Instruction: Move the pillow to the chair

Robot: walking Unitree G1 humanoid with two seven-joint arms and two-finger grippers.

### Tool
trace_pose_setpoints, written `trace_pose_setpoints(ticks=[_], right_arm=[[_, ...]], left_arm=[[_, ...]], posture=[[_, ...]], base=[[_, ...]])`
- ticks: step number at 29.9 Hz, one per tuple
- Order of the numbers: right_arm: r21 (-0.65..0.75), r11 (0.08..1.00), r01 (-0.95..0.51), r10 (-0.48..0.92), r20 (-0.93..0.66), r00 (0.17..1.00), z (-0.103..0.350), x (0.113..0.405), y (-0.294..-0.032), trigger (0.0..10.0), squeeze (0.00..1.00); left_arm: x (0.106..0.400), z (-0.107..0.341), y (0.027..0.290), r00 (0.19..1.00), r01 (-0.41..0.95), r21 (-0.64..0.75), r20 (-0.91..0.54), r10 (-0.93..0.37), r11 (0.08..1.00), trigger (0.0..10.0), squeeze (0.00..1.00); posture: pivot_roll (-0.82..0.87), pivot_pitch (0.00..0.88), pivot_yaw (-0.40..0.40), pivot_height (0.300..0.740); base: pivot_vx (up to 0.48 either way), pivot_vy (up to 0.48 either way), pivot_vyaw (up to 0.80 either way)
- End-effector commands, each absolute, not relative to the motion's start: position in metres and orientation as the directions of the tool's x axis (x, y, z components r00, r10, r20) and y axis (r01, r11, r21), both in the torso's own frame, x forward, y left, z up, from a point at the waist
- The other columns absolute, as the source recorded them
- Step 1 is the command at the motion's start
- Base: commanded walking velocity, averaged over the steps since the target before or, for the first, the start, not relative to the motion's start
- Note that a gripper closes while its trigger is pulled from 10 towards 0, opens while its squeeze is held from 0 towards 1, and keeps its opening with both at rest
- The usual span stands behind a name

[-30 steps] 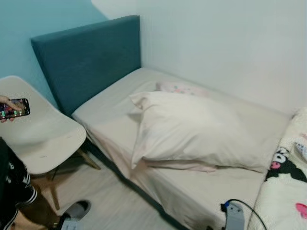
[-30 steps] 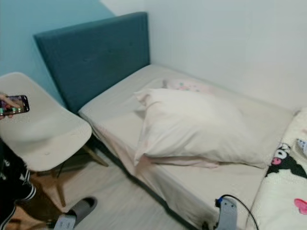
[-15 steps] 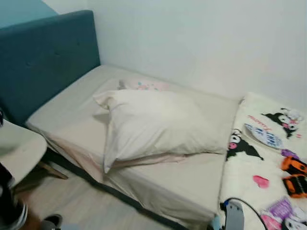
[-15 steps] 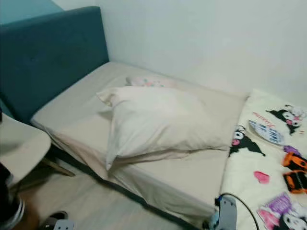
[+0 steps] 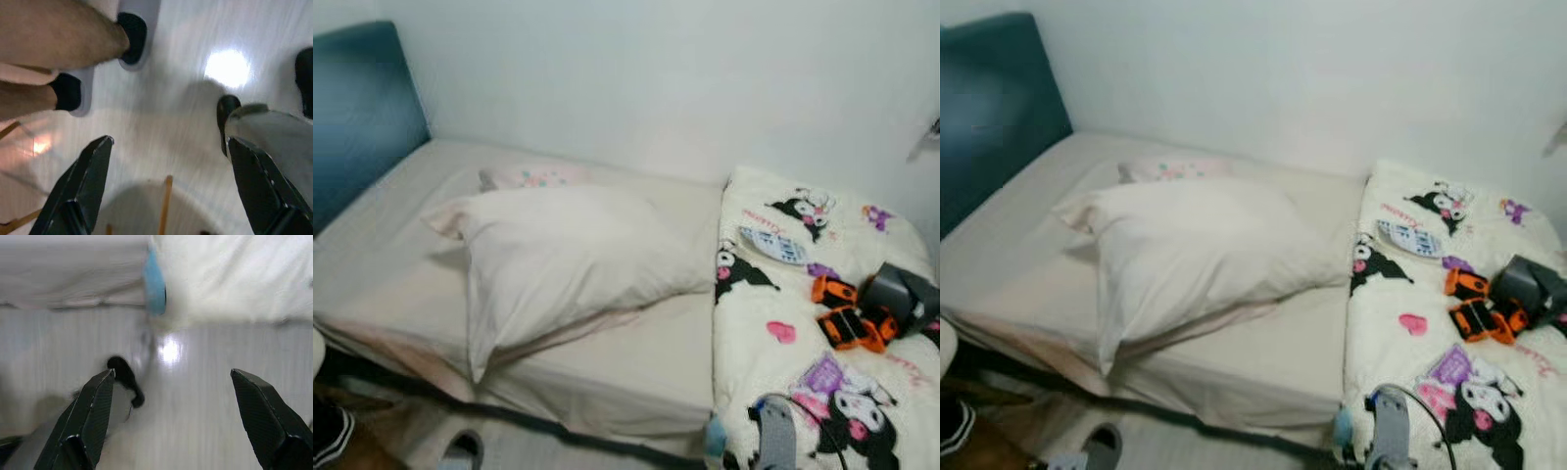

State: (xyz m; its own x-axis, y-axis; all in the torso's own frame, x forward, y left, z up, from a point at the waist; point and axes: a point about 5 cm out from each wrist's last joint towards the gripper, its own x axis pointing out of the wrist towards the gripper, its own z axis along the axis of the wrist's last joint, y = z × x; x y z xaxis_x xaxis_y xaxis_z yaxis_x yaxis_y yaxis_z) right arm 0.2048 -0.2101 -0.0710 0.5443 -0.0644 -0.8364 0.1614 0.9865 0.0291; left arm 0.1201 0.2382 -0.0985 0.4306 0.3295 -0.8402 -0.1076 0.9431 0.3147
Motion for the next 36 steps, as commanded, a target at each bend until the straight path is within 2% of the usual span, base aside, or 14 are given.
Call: trace_pose_setpoints(ticks=[1, 2, 3, 5, 8, 9, 14, 15, 16, 17, 19, 20, 29, 36], right_arm=[[0.046, 0.983, 0.178, -0.060, -0.835, 0.548, -0.071, 0.203, -0.212, 10.0, 0.00], [0.069, 0.980, 0.189, -0.050, -0.829, 0.557, -0.071, 0.204, -0.212, 10.0, 0.00], [0.069, 0.980, 0.187, -0.049, -0.825, 0.563, -0.070, 0.205, -0.213, 10.0, 0.97], [0.074, 0.979, 0.188, -0.048, -0.821, 0.569, -0.070, 0.205, -0.214, 10.0, 1.00], [0.061, 0.982, 0.179, -0.053, -0.819, 0.571, -0.069, 0.206, -0.215, 10.0, 1.00], [0.055, 0.982, 0.179, -0.057, -0.820, 0.569, -0.069, 0.206, -0.216, 10.0, 1.00], [0.019, 0.987, 0.159, -0.073, -0.833, 0.548, -0.071, 0.202, -0.217, 10.0, 1.00], [0.014, 0.989, 0.149, -0.070, -0.841, 0.537, -0.073, 0.199, -0.216, 10.0, 0.91], [0.014, 0.989, 0.149, -0.070, -0.841, 0.537, -0.073, 0.199, -0.216, 10.0, 0.91], [0.009, 0.990, 0.138, -0.066, -0.847, 0.527, -0.074, 0.197, -0.215, 10.0, 0.00], [0.010, 0.991, 0.133, -0.062, -0.850, 0.523, -0.075, 0.196, -0.215, 10.0, 0.00], [0.012, 0.991, 0.131, -0.058, -0.852, 0.520, -0.075, 0.195, -0.214, 10.0, 0.00], [0.007, 0.994, 0.107, -0.049, -0.855, 0.516, -0.075, 0.197, -0.214, 10.0, 0.00], [0.118, 0.976, 0.182, -0.025, -0.773, 0.634, -0.056, 0.227, -0.216, 10.0, 0.00]], left_arm=[[0.123, -0.097, 0.240, 0.434, -0.109, 0.321, -0.836, 0.335, 0.941, 10.0, 0.00], [0.123, -0.097, 0.239, 0.433, -0.111, 0.320, -0.836, 0.336, 0.941, 10.0, 0.00], [0.122, -0.098, 0.239, 0.428, -0.111, 0.322, -0.838, 0.338, 0.940, 10.0, 0.00], [0.119, -0.099, 0.239, 0.417, -0.118, 0.321, -0.843, 0.340, 0.940, 10.0, 0.00], [0.114, -0.100, 0.239, 0.402, -0.125, 0.317, -0.850, 0.340, 0.940, 10.0, 0.00], [0.111, -0.101, 0.239, 0.397, -0.132, 0.310, -0.854, 0.337, 0.942, 10.0, 1.00], [0.105, -0.103, 0.238, 0.391, -0.161, 0.300, -0.856, 0.340, 0.940, 10.0, 1.00], [0.105, -0.103, 0.238, 0.391, -0.162, 0.309, -0.852, 0.348, 0.937, 10.0, 1.00], [0.105, -0.103, 0.238, 0.391, -0.162, 0.309, -0.852, 0.348, 0.937, 10.0, 1.00], [0.105, -0.103, 0.238, 0.392, -0.160, 0.317, -0.849, 0.354, 0.935, 10.0, 1.00], [0.105, -0.103, 0.238, 0.392, -0.154, 0.318, -0.850, 0.353, 0.936, 10.0, 0.98], [0.105, -0.102, 0.238, 0.393, -0.149, 0.317, -0.850, 0.350, 0.937, 10.0, 0.00], [0.107, -0.103, 0.236, 0.398, -0.148, 0.295, -0.856, 0.330, 0.944, 10.0, 0.00], [0.110, -0.103, 0.230, 0.413, -0.177, 0.275, -0.851, 0.325, 0.945, 10.0, 0.00]], posture=[[-0.08, 0.030, -0.056, 0.740], [-0.08, 0.030, -0.056, 0.740], [-0.09, 0.020, -0.052, 0.740], [-0.10, 0.015, -0.045, 0.740], [-0.10, 0.018, -0.038, 0.740], [-0.11, 0.020, -0.038, 0.740], [-0.10, 0.022, -0.045, 0.740], [-0.09, 0.021, -0.047, 0.740], [-0.09, 0.021, -0.047, 0.740], [-0.09, 0.018, -0.050, 0.740], [-0.09, 0.019, -0.052, 0.740], [-0.09, 0.017, -0.053, 0.740], [-0.10, 0.010, -0.065, 0.740], [-0.09, 0.014, -0.077, 0.740]], base=[[0.000, 0.000, 0.00], [0.000, 0.000, 0.00], [0.000, 0.000, 0.00], [0.000, 0.000, 0.00], [0.000, 0.000, 0.00], [0.000, 0.000, 0.00], [0.000, 0.000, 0.00], [0.000, 0.000, 0.00], [0.000, 0.000, 0.00], [0.000, 0.000, 0.00], [0.000, 0.000, 0.00], [0.000, 0.000, 0.00], [0.000, 0.000, -0.66], [0.000, 0.000, -0.23]])
